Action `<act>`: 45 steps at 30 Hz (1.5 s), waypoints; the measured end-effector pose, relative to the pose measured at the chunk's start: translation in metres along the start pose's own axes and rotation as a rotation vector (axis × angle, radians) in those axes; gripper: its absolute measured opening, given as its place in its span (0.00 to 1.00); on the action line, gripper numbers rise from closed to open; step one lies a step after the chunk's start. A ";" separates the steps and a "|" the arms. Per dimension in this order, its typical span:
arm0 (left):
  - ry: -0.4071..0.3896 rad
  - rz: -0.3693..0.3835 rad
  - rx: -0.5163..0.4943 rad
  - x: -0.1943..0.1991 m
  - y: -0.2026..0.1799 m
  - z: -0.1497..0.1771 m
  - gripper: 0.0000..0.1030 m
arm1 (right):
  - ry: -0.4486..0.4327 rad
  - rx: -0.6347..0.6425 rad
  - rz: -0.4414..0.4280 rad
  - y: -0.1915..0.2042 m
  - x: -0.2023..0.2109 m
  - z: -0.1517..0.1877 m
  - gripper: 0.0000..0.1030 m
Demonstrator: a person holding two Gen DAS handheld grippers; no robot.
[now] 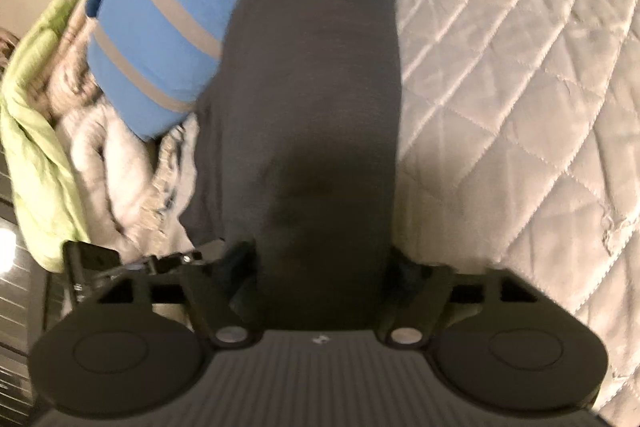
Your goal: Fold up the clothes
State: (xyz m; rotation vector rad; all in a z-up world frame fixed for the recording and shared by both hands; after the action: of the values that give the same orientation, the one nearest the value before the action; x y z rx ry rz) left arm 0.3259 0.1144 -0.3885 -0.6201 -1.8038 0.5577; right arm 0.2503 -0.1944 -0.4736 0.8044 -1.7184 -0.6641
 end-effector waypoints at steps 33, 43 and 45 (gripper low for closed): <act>0.000 0.126 0.002 -0.058 0.005 -0.070 0.23 | -0.058 0.032 -0.029 -0.023 -0.038 -0.071 0.33; -0.069 0.138 -0.019 -0.026 -0.006 -0.088 0.72 | -0.064 -0.025 -0.144 -0.023 -0.024 -0.080 1.00; -0.092 0.145 0.005 -0.022 -0.003 -0.099 0.74 | -0.067 -0.048 -0.142 -0.026 -0.026 -0.088 1.00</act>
State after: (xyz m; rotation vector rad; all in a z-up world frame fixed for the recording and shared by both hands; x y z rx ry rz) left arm 0.4253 0.1045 -0.3732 -0.7364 -1.8519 0.6987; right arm 0.3452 -0.1931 -0.4852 0.8856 -1.7094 -0.8339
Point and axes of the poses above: each gripper's, at about its wrist camera, not at the fingertips, and x roughly against the way its jaws point, y to its left, z to its underside, the point moved 3 cm from there along -x, roughly the way its jaws point, and after that the axes turned 7 degrees about y, right-handed, at the moved point
